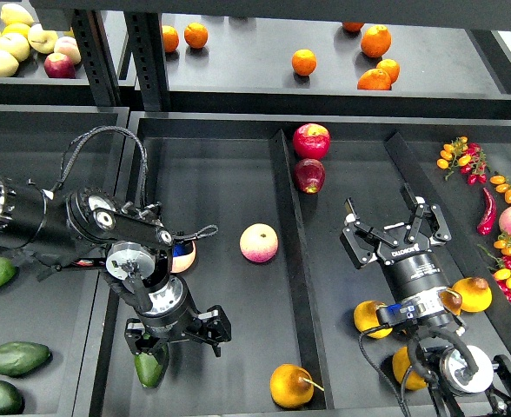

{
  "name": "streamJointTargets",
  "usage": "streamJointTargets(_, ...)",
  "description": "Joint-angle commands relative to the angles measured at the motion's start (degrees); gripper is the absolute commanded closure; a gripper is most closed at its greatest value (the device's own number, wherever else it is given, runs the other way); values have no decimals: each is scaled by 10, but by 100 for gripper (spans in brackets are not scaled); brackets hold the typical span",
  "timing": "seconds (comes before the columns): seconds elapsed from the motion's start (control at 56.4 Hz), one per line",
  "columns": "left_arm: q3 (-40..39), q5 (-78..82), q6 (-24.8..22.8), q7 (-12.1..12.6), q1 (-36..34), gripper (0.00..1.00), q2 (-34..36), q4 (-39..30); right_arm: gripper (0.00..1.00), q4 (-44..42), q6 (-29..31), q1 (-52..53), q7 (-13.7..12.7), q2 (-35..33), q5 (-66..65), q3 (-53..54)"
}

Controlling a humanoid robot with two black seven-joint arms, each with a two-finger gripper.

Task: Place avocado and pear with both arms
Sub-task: 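Close the left gripper on the green avocado and lift it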

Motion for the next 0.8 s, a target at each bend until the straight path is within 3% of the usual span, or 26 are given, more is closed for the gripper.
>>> streamJointTargets(0.0,14,-5,0,0,13,1,0,31,0,0,-1,0,0,0,0,-1)
streamJointTargets(0.78,22,-6,-4,0,74,1,0,101,0,1,1,0,0,0,0,0)
